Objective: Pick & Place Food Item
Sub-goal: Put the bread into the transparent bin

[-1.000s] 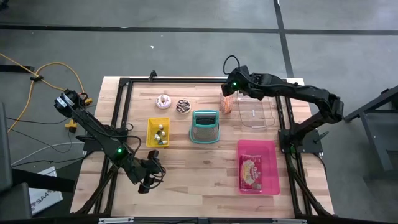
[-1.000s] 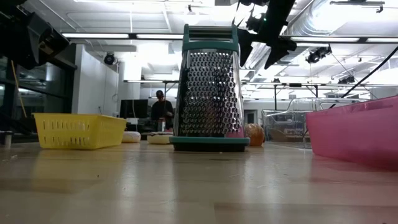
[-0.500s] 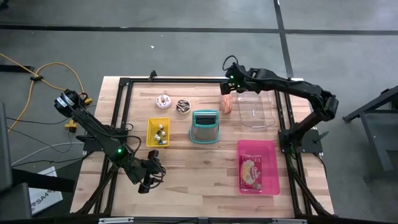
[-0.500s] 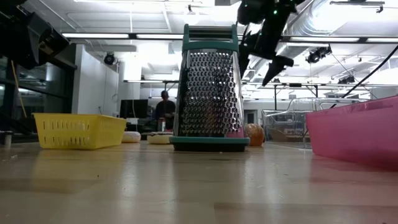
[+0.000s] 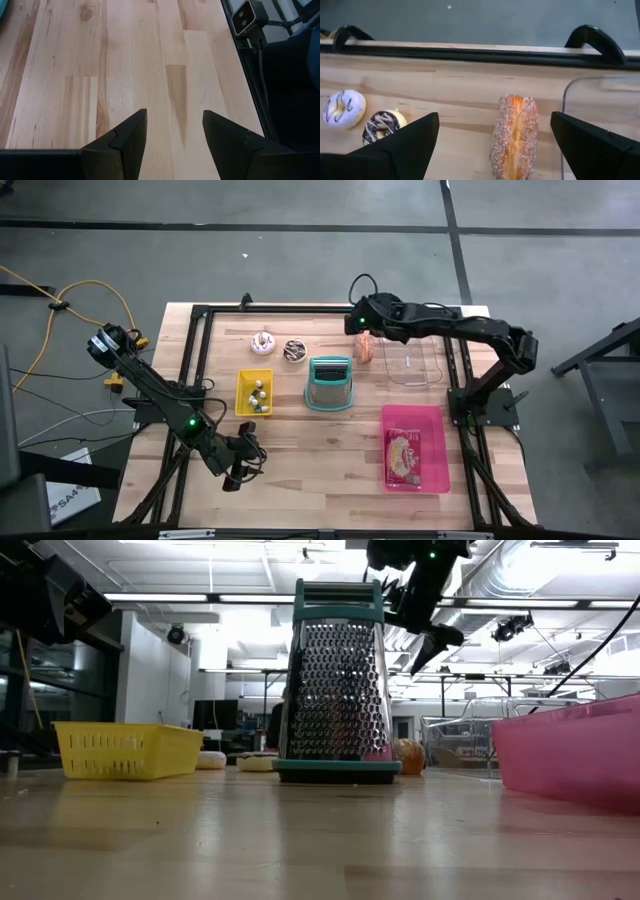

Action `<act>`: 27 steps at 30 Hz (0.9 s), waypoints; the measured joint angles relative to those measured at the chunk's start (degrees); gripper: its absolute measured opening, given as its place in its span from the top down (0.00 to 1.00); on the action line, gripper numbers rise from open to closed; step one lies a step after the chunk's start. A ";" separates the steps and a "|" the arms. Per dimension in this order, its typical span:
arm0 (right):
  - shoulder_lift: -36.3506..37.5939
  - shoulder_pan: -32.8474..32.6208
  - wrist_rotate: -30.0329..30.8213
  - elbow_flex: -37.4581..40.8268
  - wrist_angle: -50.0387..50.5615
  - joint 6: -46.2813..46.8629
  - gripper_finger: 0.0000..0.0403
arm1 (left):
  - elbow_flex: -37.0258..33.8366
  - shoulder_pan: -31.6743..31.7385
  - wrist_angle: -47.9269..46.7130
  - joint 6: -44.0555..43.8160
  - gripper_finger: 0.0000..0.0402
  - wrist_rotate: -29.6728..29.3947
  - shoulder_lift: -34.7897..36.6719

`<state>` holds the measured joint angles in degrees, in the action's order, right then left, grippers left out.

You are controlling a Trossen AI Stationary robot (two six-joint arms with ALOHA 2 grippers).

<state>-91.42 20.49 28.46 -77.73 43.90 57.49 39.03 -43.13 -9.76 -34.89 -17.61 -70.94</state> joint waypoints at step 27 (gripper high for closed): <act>-13.37 2.49 -6.86 -23.31 23.41 1.09 0.07 | 0.00 0.00 0.40 0.00 0.53 0.00 0.02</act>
<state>-104.78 22.98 21.60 -101.05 67.31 58.58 39.03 -43.13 -9.36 -34.89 -17.61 -70.91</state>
